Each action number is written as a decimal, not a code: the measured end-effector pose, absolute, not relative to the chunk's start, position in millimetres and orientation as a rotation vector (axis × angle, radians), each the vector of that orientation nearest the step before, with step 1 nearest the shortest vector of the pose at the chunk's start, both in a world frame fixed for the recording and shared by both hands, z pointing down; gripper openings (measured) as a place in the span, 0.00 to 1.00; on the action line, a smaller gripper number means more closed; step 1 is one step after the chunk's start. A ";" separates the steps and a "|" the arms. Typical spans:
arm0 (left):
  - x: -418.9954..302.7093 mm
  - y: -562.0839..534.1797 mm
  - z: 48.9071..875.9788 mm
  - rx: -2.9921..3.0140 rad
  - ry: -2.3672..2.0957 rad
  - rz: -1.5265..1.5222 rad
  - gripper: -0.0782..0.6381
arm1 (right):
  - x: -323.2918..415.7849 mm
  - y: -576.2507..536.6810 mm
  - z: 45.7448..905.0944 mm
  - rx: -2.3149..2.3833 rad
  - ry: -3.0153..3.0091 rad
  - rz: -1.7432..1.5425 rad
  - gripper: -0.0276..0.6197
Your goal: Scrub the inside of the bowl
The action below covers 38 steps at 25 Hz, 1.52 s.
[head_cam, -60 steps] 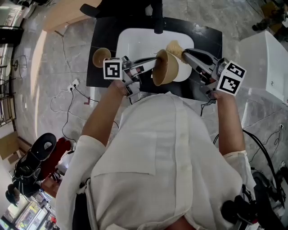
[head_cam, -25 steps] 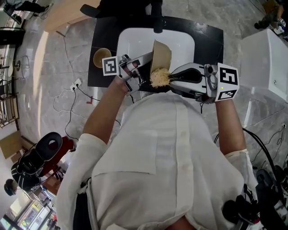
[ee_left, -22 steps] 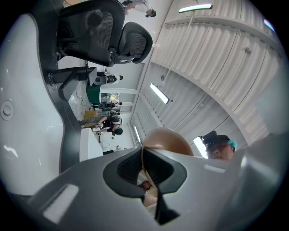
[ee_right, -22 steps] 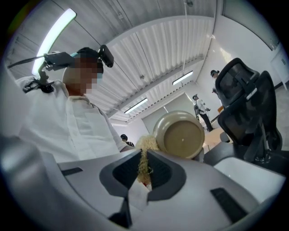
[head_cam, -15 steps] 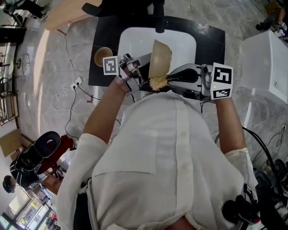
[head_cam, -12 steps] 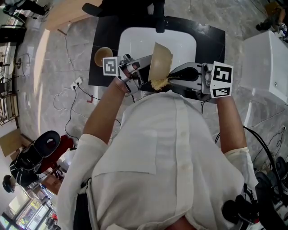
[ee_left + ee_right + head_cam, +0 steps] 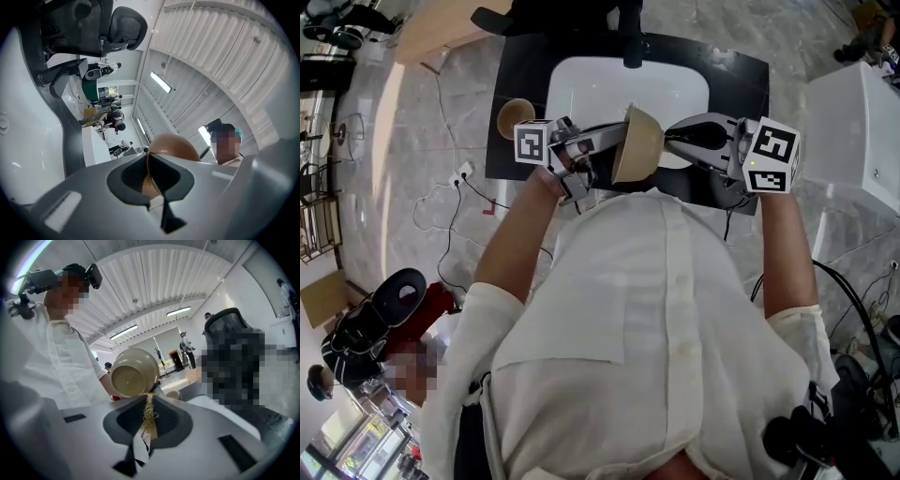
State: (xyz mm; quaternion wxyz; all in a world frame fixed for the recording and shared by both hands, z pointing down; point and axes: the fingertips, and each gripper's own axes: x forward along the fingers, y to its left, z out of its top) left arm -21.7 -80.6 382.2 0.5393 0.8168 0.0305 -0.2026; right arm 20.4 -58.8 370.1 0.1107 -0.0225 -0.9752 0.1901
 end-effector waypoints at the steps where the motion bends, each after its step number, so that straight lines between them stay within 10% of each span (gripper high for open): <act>1: -20.8 -79.2 380.1 1.936 0.081 -0.488 0.13 | 23.0 -63.0 369.1 -0.033 -2.875 0.558 0.09; 38: -30.6 -94.7 386.8 1.803 -0.008 -0.628 0.13 | 13.8 -12.8 292.5 -0.439 -3.220 0.741 0.09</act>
